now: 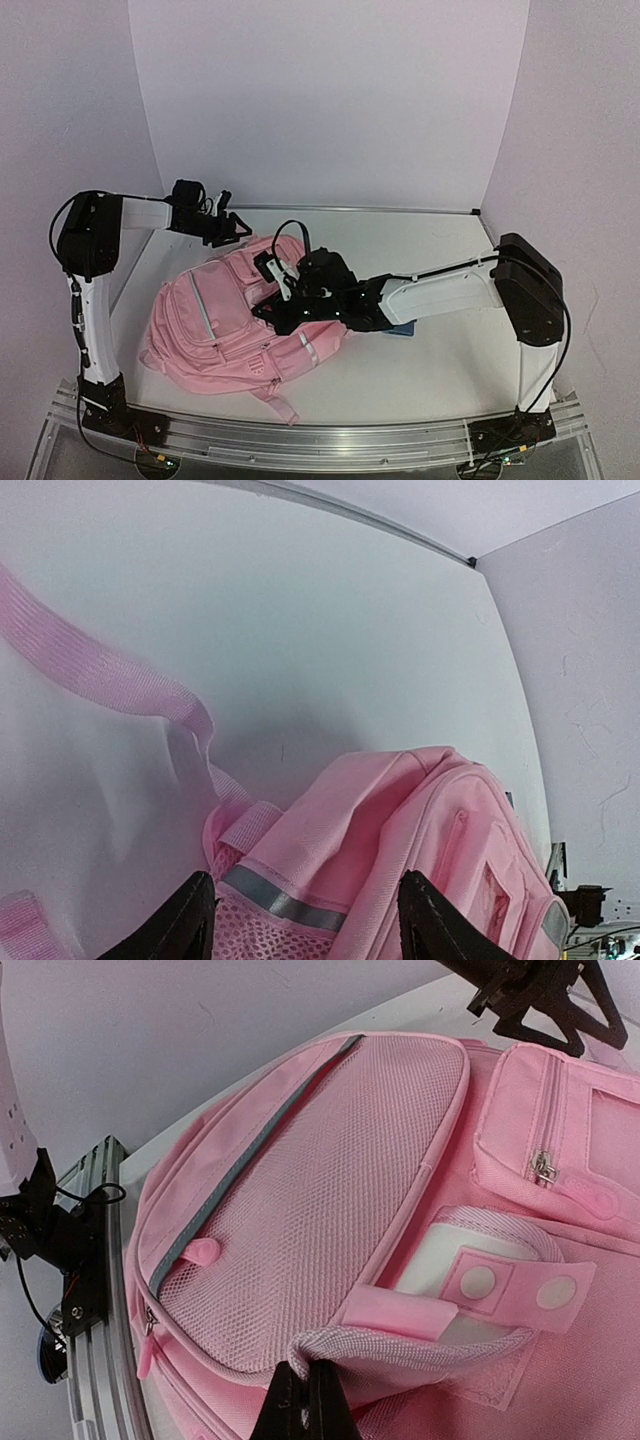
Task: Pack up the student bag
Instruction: Adjust the student bag at the center of the board.
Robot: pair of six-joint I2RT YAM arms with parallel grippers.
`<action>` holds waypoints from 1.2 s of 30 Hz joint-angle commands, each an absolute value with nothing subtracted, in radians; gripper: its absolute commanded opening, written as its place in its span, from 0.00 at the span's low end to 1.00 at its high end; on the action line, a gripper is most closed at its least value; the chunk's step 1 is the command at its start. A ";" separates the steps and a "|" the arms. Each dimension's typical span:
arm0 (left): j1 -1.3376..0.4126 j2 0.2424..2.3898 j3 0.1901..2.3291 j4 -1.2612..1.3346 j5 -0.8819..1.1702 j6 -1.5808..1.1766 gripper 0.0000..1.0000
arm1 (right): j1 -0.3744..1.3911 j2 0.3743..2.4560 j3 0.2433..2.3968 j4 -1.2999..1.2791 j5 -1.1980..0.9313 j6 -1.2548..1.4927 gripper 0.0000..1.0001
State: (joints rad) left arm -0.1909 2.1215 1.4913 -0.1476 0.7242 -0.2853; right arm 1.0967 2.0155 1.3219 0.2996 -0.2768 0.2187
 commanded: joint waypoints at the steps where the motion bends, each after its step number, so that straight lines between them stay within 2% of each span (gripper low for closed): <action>1: -0.199 1.941 1.534 -0.226 0.647 -0.247 0.65 | 1.161 1.986 1.290 0.352 -0.169 0.205 0.00; 4: -0.230 1.822 1.452 -0.272 0.571 -0.266 0.70 | 1.190 1.987 1.280 0.375 -0.130 0.234 0.02; 5: -0.237 1.780 1.414 -0.289 0.552 -0.280 0.71 | 1.194 1.980 1.275 0.380 -0.113 0.248 0.11; 8: -0.238 1.635 1.247 -0.306 0.514 -0.351 0.76 | 1.195 1.922 1.258 0.371 0.010 0.308 0.54; 9: -0.237 1.595 1.193 -0.306 0.495 -0.380 0.77 | 1.192 1.900 1.254 0.350 0.049 0.317 0.62; 11: -0.236 1.494 1.087 -0.316 0.462 -0.426 0.80 | 1.182 1.857 1.259 0.282 0.135 0.327 0.74; 14: -0.232 1.361 0.957 -0.345 0.421 -0.501 0.85 | 1.142 1.821 1.280 0.152 0.230 0.344 0.83; 17: -0.230 1.249 0.866 -0.403 0.385 -0.547 0.87 | 1.064 1.796 1.269 0.087 0.248 0.368 0.86; 21: -0.230 1.140 0.790 -0.468 0.359 -0.590 0.88 | 0.941 1.796 1.241 0.062 0.156 0.397 0.92; 27: -0.230 1.053 0.716 -0.509 0.340 -0.625 0.89 | 0.863 1.875 1.268 0.046 -0.043 0.399 0.92; 30: -0.229 1.066 0.673 -0.465 0.372 -0.642 0.89 | 0.852 1.920 1.286 0.046 -0.132 0.404 0.90; 33: -0.230 1.100 0.621 -0.356 0.429 -0.688 0.88 | 0.843 1.954 1.292 0.045 -0.157 0.436 0.81; 35: -0.232 1.130 0.585 -0.273 0.453 -0.714 0.88 | 0.836 1.959 1.276 0.046 -0.185 0.455 0.65; 36: -0.233 1.149 0.569 -0.240 0.459 -0.723 0.88 | 0.836 1.960 1.267 0.046 -0.195 0.462 0.54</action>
